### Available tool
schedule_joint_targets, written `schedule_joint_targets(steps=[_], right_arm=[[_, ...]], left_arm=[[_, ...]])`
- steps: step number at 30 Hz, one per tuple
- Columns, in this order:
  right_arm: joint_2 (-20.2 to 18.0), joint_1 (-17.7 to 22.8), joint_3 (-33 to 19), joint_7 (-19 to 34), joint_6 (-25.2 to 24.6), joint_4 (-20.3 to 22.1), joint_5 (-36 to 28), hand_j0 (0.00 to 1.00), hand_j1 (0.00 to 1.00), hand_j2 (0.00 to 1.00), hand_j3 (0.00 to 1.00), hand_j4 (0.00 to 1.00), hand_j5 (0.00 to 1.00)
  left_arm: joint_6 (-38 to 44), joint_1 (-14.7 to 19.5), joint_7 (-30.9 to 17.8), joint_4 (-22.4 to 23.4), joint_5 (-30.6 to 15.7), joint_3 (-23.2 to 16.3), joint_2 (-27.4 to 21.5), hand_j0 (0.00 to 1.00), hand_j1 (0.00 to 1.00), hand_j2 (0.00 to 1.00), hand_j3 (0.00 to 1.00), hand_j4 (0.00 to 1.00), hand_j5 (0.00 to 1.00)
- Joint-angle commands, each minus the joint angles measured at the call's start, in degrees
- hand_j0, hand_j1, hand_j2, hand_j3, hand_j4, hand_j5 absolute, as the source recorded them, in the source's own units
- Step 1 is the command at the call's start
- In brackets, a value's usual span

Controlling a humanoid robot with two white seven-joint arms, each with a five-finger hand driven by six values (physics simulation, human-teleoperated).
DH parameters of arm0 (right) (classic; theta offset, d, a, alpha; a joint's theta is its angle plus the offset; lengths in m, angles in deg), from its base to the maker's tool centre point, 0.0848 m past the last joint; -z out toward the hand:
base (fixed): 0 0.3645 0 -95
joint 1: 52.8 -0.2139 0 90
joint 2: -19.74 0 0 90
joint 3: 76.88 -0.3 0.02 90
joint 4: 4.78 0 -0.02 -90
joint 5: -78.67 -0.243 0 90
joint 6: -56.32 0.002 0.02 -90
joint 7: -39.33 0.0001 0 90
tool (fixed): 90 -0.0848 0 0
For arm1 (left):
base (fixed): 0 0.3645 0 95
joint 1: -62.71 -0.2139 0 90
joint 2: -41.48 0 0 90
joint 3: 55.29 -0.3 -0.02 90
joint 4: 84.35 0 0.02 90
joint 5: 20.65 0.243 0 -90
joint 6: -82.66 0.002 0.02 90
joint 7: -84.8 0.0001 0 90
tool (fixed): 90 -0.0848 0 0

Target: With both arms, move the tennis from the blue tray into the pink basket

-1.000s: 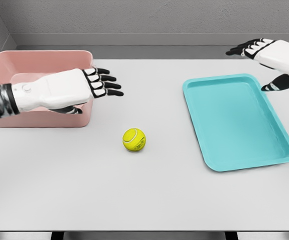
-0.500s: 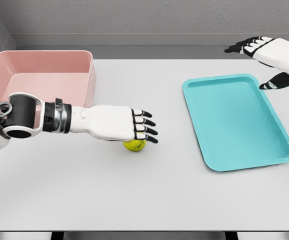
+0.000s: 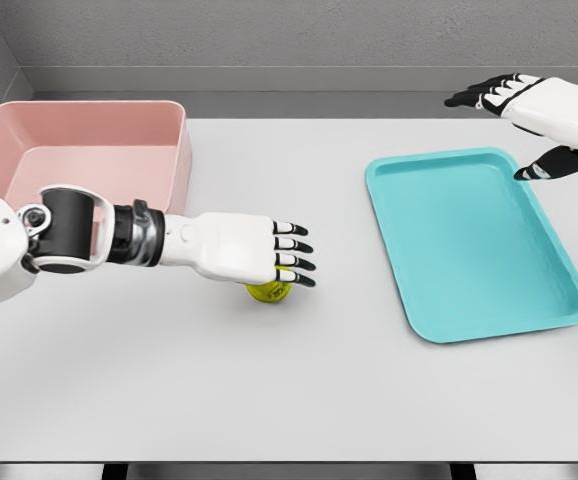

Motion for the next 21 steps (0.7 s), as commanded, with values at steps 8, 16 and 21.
schedule_joint_targets(steps=[8,16,21], right_arm=[[0.41,-0.09,-0.01,-0.03,-0.09,0.09,-0.17,1.00,1.00,1.00,1.00,1.00,1.00],[0.68,-0.18,-0.01,-0.03,-0.09,0.01,-0.09,1.00,1.00,1.00,1.00,1.00,1.00],[0.68,-0.09,-0.01,-0.03,0.00,0.01,-0.17,1.00,1.00,1.00,1.00,1.00,1.00]], left_arm=[[0.08,0.35,-4.52,0.76,3.27,-2.64,1.28,1.00,1.00,1.00,1.00,1.00,1.00],[0.08,0.44,-4.61,2.70,8.81,-3.08,3.22,1.00,1.00,1.00,1.00,1.00,1.00],[0.08,0.44,-4.61,2.78,9.60,-3.52,3.39,1.00,1.00,1.00,1.00,1.00,1.00]])
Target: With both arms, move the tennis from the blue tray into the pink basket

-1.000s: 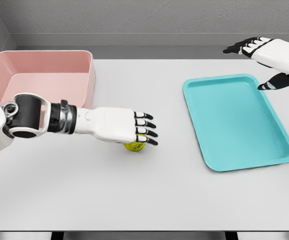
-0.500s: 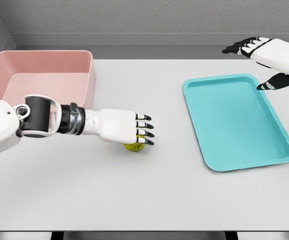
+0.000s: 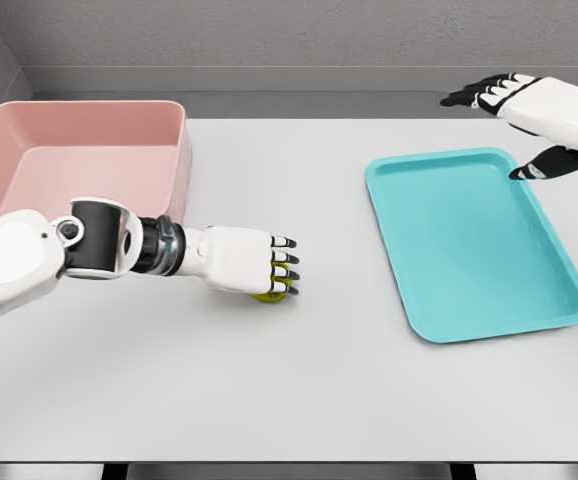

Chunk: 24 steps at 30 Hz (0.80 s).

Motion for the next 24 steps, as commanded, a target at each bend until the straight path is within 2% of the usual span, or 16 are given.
schedule_joint_targets(steps=[1,7,11,14,15,16,17,18,21,24], right_arm=[[-0.05,0.00,-0.01,-0.03,-0.05,0.00,-0.18,1.00,1.00,1.00,1.00,1.00,1.00],[-0.05,0.09,-0.01,-0.03,-0.05,0.00,-0.18,1.00,1.00,1.00,1.00,1.00,1.00],[-0.05,0.09,-0.01,-0.03,-0.05,0.00,-0.18,1.00,1.00,1.00,1.00,1.00,1.00],[-0.05,0.09,-0.01,-0.03,-0.05,0.00,-0.18,1.00,1.00,1.00,1.00,1.00,1.00],[-0.13,0.09,-0.01,-0.03,-0.14,-0.09,-0.18,1.00,1.00,1.00,1.00,1.00,1.00],[-0.05,0.09,-0.01,-0.03,-0.14,0.00,-0.18,1.00,1.00,1.00,1.00,1.00,1.00],[-0.05,0.09,-0.01,-0.03,-0.05,-0.09,-0.18,1.00,1.00,1.00,1.00,1.00,1.00],[-0.05,0.09,-0.01,-0.03,-0.14,-0.09,-0.18,1.00,1.00,1.00,1.00,1.00,1.00],[-0.05,0.09,-0.01,-0.03,-0.14,-0.09,-0.18,1.00,1.00,1.00,1.00,1.00,1.00],[-0.05,0.09,-0.01,-0.03,-0.05,-0.09,-0.18,1.00,1.00,1.00,1.00,1.00,1.00]], left_arm=[[0.08,0.00,0.01,0.12,0.30,-0.05,0.19,1.00,1.00,1.00,1.00,1.00,1.00],[0.08,0.00,0.18,0.12,0.12,-0.05,0.98,0.98,0.98,0.98,0.98,0.98,0.98],[0.08,0.00,-0.26,0.13,0.21,-0.84,0.98,0.80,0.80,0.80,0.80,0.80,0.80],[0.08,0.00,-0.26,0.21,0.03,-1.72,0.98,0.72,0.72,0.72,0.72,0.72,0.72],[0.08,-0.09,-0.26,0.13,0.03,-1.72,0.98,0.67,0.67,0.67,0.67,0.67,0.67],[0.08,-0.09,-0.26,0.13,0.12,-1.81,0.90,0.56,0.56,0.56,0.56,0.56,0.56],[0.08,-0.09,-0.26,0.21,0.12,-1.98,0.90,0.55,0.55,0.55,0.55,0.55,0.55],[0.08,-0.09,-0.26,0.21,0.12,-1.98,0.81,0.46,0.46,0.46,0.46,0.46,0.46],[0.08,-0.09,-0.35,0.21,0.21,-2.07,0.81,0.36,0.36,0.36,0.36,0.36,0.36],[0.08,0.00,-0.26,0.21,-0.14,-1.81,0.72,0.33,0.33,0.33,0.33,0.33,0.33]])
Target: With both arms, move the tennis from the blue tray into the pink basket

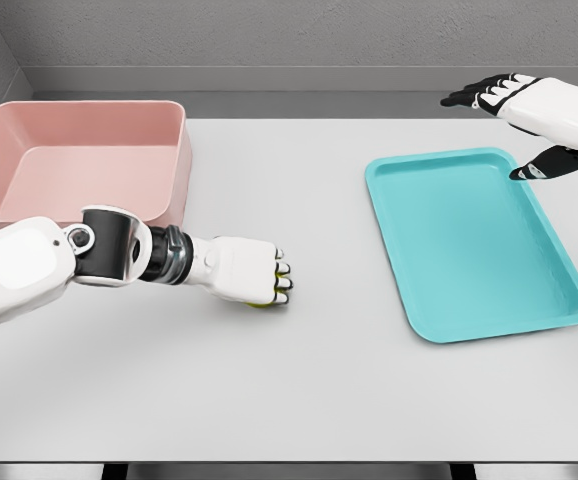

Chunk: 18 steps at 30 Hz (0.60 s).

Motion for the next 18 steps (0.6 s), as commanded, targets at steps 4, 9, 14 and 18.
schedule_joint_targets(steps=[4,9,14,18], right_arm=[[-0.05,0.00,-0.01,-0.03,-0.05,0.02,-0.18,1.00,1.00,1.00,1.00,1.00,1.00],[-0.05,0.00,-0.01,-0.03,-0.05,-0.07,-0.18,1.00,1.00,1.00,1.00,1.00,1.00],[-0.05,0.00,-0.01,-0.03,-0.05,-0.07,-0.18,1.00,1.00,1.00,1.00,1.00,1.00],[-0.05,0.00,-0.01,-0.03,-0.05,-0.16,-0.18,1.00,1.00,1.00,1.00,1.00,1.00]], left_arm=[[-0.01,0.26,0.08,-0.07,-5.21,2.00,-0.40,0.25,0.25,0.25,0.25,0.25,0.25],[-0.01,-0.62,0.70,0.54,-15.22,8.06,-1.01,0.22,0.22,0.22,0.22,0.22,0.22],[-0.01,-0.62,0.61,5.99,-23.58,15.44,-2.16,0.23,0.23,0.23,0.23,0.23,0.23],[-0.01,-0.70,0.61,7.49,-23.58,21.51,-5.15,0.23,0.23,0.23,0.23,0.23,0.23]])
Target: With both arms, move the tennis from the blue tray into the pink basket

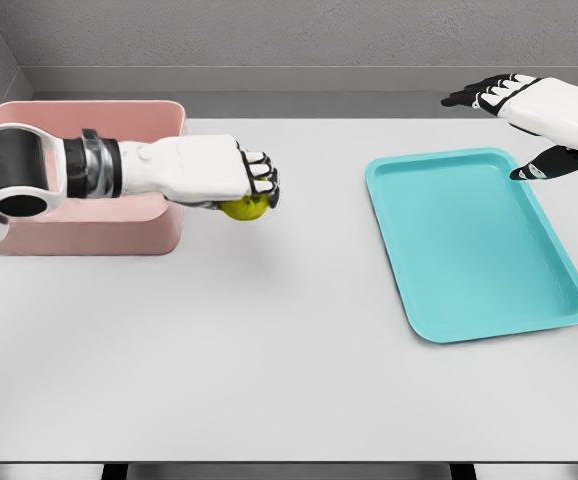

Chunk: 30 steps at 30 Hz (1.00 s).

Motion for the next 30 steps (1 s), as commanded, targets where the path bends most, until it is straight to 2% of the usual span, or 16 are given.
schedule_joint_targets(steps=[1,3,7,11,12,15,19,20,21,23,24,30], right_arm=[[-0.06,0.00,-0.01,-0.03,-0.07,-0.01,-0.17,1.00,1.00,1.00,1.00,1.00,1.00],[-0.06,0.00,-0.01,-0.03,-0.07,-0.01,-0.17,1.00,1.00,1.00,1.00,1.00,1.00],[0.03,0.00,-0.01,-0.03,-0.16,-0.09,-0.17,1.00,1.00,1.00,1.00,1.00,1.00],[0.03,0.00,-0.01,-0.03,-0.16,-0.09,-0.17,1.00,1.00,1.00,1.00,1.00,1.00],[0.03,0.00,-0.01,-0.03,-0.07,-0.09,-0.17,1.00,1.00,1.00,1.00,1.00,1.00],[-0.06,0.00,-0.01,-0.03,-0.07,-0.09,-0.17,1.00,1.00,1.00,1.00,1.00,1.00],[0.03,0.00,-0.01,-0.03,-0.07,-0.09,-0.17,1.00,1.00,1.00,1.00,1.00,1.00],[0.03,0.00,-0.01,-0.03,-0.07,-0.09,-0.17,1.00,1.00,1.00,1.00,1.00,1.00],[-0.06,0.00,-0.01,-0.03,-0.07,-0.09,-0.17,1.00,1.00,1.00,1.00,1.00,1.00],[-0.06,0.00,-0.01,-0.03,-0.07,-0.09,-0.17,1.00,1.00,1.00,1.00,1.00,1.00],[-0.06,0.00,-0.01,-0.03,-0.07,-0.09,-0.17,1.00,1.00,1.00,1.00,1.00,1.00],[-0.06,0.09,-0.01,-0.03,-0.07,-0.18,-0.17,1.00,1.00,1.00,1.00,1.00,1.00]], left_arm=[[0.10,0.00,-0.01,2.09,-1.13,3.69,-1.67,0.23,0.23,0.23,0.23,0.23,0.23],[0.10,0.00,-0.27,5.08,-0.78,5.71,-2.90,0.24,0.24,0.24,0.24,0.24,0.24],[0.10,0.00,-0.45,15.98,0.01,9.84,-3.78,0.24,0.24,0.24,0.24,0.24,0.24],[0.10,-0.18,-0.45,24.42,1.59,10.37,-3.87,0.24,0.24,0.24,0.24,0.24,0.24],[0.10,-0.26,-0.45,25.04,2.47,10.28,-3.87,0.24,0.24,0.24,0.24,0.24,0.24],[0.10,-3.78,-0.27,25.04,4.85,10.11,-3.87,0.24,0.24,0.24,0.24,0.24,0.24],[0.10,-4.57,-0.36,25.12,5.02,10.02,-3.78,0.27,0.27,0.27,0.27,0.27,0.27],[0.10,-4.57,-0.36,25.12,5.02,9.93,-3.78,0.35,0.35,0.35,0.35,0.35,0.35],[0.10,-4.57,-0.45,25.12,5.02,9.93,-3.78,0.48,0.48,0.48,0.48,0.48,0.48],[0.10,-4.57,-0.45,25.65,4.93,10.02,-3.52,0.95,0.95,0.95,0.95,0.95,0.95],[0.10,-4.48,-0.45,25.65,5.02,10.02,-3.43,1.00,1.00,1.00,1.00,1.00,1.00],[0.10,-4.48,-0.45,25.65,4.94,10.02,-3.34,1.00,1.00,1.00,1.00,1.00,1.00]])
